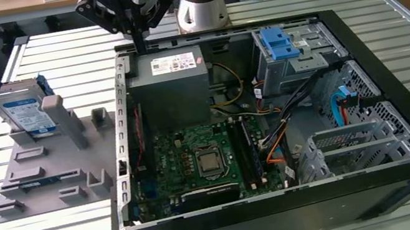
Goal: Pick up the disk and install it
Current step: 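Reach for the disk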
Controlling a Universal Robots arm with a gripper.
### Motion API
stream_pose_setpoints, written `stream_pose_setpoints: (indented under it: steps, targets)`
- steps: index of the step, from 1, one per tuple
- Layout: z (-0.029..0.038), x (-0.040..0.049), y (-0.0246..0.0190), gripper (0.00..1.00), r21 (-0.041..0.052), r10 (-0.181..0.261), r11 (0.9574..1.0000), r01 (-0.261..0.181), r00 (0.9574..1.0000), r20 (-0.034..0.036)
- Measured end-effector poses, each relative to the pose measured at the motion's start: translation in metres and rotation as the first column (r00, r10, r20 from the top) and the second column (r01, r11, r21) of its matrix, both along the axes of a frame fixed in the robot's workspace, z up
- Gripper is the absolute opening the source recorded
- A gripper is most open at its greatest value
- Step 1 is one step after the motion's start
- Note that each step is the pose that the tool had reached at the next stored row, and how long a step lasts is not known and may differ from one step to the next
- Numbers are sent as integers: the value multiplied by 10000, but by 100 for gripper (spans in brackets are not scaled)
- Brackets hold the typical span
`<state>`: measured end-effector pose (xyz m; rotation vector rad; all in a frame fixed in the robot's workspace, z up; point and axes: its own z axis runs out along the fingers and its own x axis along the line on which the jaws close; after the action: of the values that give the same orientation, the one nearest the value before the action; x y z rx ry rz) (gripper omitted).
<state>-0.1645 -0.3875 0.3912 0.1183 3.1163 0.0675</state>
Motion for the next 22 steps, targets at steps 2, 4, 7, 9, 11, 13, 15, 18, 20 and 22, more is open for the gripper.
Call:
stream_pose_setpoints:
  steps: [2, 4, 7, 9, 11, 13, 15, 18, 20, 22]
  targets:
    - [0, -1, 0, 11, 0, 0, 10000, 0, 10000, 0]
    - [0, -5, 1, 11, 0, -1, 10000, 1, 10000, 0]
    - [-1, -18, 3, 11, 0, 0, 10000, 0, 10000, 0]
    - [-1, -30, 7, 11, 0, 0, 10000, 0, 10000, 0]
    - [-1, -41, 12, 11, 1, 1, 10000, -1, 10000, 0]
    - [-1, -55, 17, 11, 0, 0, 10000, 0, 10000, 0]
    - [-1, -70, 23, 11, 1, 0, 10000, 0, 10000, 0]
    - [-2, -95, 33, 11, 0, -1, 10000, 1, 10000, 0]
    - [-3, -114, 40, 11, 1, 0, 10000, 0, 10000, 0]
    - [-3, -132, 47, 11, 0, 0, 10000, 0, 10000, 0]
